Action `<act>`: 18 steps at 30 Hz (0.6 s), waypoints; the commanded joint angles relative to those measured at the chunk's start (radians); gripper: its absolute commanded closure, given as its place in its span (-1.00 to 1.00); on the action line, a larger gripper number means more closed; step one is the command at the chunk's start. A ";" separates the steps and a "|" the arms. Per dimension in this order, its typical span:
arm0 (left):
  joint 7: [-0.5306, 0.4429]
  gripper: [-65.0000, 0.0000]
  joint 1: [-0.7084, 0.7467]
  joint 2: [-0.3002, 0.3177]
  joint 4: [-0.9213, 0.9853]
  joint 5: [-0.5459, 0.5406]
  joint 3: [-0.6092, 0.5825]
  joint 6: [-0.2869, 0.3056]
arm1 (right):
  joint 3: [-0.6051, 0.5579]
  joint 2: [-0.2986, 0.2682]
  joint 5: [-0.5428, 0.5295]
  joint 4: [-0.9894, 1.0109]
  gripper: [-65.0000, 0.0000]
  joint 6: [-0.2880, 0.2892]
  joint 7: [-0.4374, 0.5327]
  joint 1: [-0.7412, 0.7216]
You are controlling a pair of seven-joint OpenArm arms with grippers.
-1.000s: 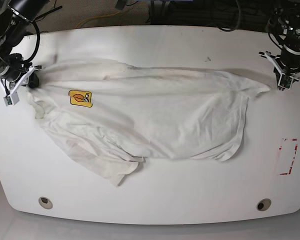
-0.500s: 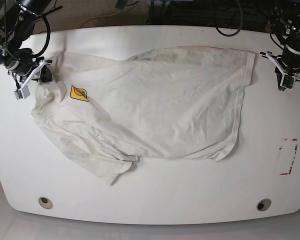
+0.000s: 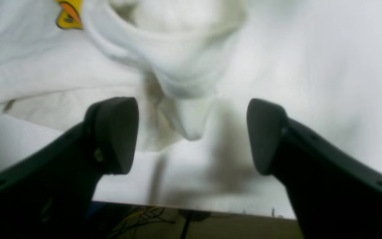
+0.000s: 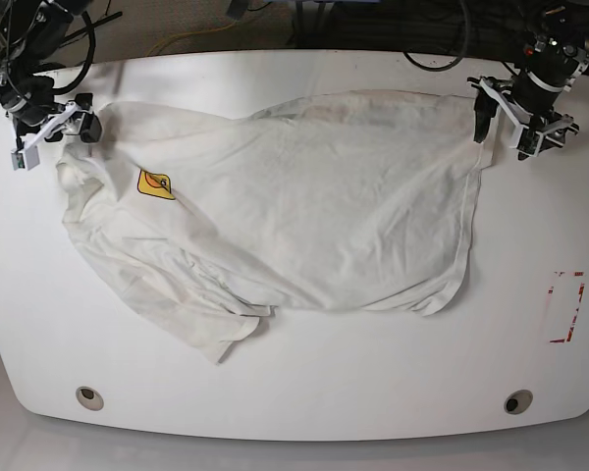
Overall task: Fold the T-shirt properly
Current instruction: 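Regrasp the shirt's shoulder edge with both grippers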
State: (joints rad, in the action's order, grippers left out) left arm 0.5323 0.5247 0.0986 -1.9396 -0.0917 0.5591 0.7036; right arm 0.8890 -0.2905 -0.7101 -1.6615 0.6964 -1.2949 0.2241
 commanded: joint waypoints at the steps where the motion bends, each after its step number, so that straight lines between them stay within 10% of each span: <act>1: 0.076 -0.39 -0.004 0.016 0.010 -0.079 0.016 -0.005 | 0.017 -0.020 -0.019 -0.018 -0.52 0.002 0.021 -0.002; 18: 0.318 -0.41 -0.019 0.220 0.260 -0.503 0.039 -0.005 | 0.017 -0.019 -0.021 -0.019 -0.51 0.002 0.016 0.028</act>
State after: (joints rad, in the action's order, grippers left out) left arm 0.8597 0.5037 0.2874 -1.6775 -0.5621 0.6201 0.6964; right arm 0.8989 -0.2878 -0.7139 -1.6615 0.6964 -1.2919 0.2543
